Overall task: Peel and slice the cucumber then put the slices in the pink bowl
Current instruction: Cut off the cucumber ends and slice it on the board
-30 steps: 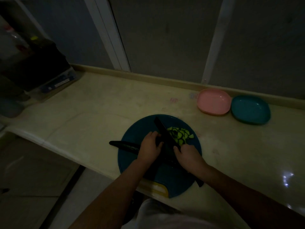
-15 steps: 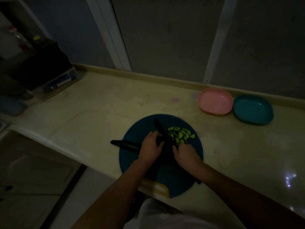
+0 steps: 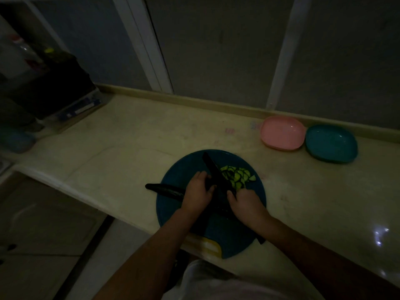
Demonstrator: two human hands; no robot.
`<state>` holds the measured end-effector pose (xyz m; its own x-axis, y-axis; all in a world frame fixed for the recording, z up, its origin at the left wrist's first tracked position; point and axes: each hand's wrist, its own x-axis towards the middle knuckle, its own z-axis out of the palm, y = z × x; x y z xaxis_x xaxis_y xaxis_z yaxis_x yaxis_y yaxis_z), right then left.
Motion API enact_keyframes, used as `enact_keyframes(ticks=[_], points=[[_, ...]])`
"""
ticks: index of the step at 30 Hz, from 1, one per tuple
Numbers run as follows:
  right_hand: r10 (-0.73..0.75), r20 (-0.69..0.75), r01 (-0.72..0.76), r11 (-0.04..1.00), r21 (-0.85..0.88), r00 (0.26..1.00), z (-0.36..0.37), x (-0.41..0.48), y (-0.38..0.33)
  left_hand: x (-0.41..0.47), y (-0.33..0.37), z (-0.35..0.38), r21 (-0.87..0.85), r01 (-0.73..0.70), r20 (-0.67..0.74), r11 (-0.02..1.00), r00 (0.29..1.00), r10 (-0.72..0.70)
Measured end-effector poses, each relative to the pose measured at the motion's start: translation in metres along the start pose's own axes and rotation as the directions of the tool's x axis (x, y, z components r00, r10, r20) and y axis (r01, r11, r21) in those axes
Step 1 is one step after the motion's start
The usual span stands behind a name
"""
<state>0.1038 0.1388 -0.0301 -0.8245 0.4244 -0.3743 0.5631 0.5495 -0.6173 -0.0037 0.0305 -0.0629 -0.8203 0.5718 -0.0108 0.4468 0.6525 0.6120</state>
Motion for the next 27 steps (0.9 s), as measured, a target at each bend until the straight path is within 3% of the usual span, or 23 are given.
enact_keyframes(ticks=[18,27], points=[[-0.03,0.059,0.032,0.999,-0.031,0.998,0.005,0.012,0.0,0.002,0.0,-0.002,0.006,0.005,-0.013,1.0,1.0,-0.005],[0.042,0.023,-0.042,0.999,-0.015,0.999,0.005,0.011,0.008,0.001,0.001,-0.002,-0.01,0.0,-0.014,1.0,1.0,0.0]])
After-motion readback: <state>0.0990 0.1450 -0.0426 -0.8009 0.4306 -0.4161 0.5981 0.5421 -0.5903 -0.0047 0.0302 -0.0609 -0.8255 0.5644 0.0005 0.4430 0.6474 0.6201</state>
